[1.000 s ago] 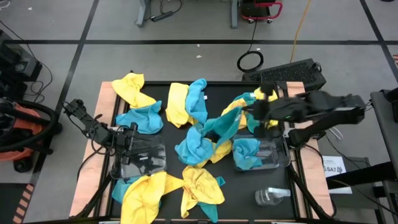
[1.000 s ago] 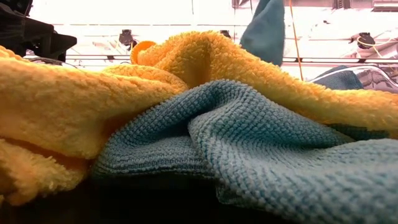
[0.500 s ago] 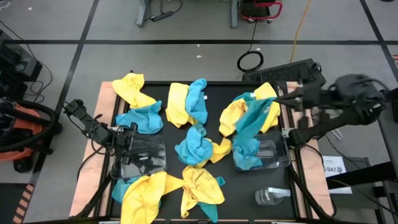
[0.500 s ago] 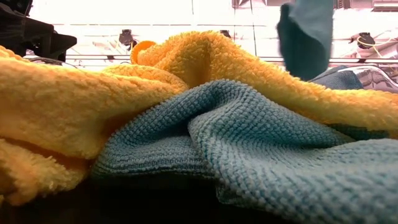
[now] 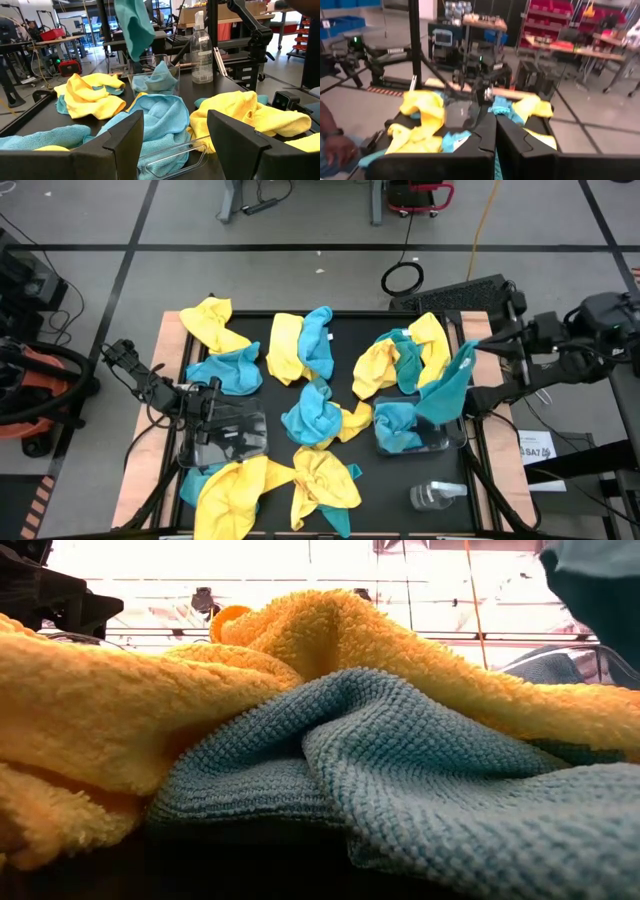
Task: Sort microfiber towel by color & place in baskets
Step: Put the blue microfiber towel into the right transparent bin
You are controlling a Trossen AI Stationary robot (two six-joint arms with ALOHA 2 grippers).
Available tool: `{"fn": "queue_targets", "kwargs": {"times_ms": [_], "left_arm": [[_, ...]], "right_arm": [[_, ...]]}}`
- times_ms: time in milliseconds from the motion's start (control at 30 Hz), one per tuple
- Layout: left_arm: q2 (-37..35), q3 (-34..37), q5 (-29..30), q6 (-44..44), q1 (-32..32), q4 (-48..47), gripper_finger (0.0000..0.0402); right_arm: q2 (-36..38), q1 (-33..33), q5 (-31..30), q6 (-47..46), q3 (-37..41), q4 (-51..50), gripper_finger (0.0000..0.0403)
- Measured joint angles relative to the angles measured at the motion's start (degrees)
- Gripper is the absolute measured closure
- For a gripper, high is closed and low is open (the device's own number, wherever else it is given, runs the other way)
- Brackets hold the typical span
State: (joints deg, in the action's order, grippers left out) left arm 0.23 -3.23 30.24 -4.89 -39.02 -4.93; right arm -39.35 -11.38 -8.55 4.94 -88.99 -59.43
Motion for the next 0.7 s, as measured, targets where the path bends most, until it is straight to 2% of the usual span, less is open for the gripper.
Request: {"fn": "queue_targets", "kwargs": {"times_ms": [233,467,700], "left_arm": [[0.0,0.0,0.0,0.0,0.0,0.0,0.0176],[0.0,0.0,0.0,0.0,0.0,0.0,0.0176],[0.0,0.0,0.0,0.0,0.0,0.0,0.0176]], "right_arm": [[0.0,0.0,1.5,-4.4,0.0,-4.1,0.0403],[-0.7,0.0,1.5,-13.8,0.9,-13.9,0.0403],[-0.7,0.0,8.0,-20.5,3.5,-17.2,0.0403]]}}
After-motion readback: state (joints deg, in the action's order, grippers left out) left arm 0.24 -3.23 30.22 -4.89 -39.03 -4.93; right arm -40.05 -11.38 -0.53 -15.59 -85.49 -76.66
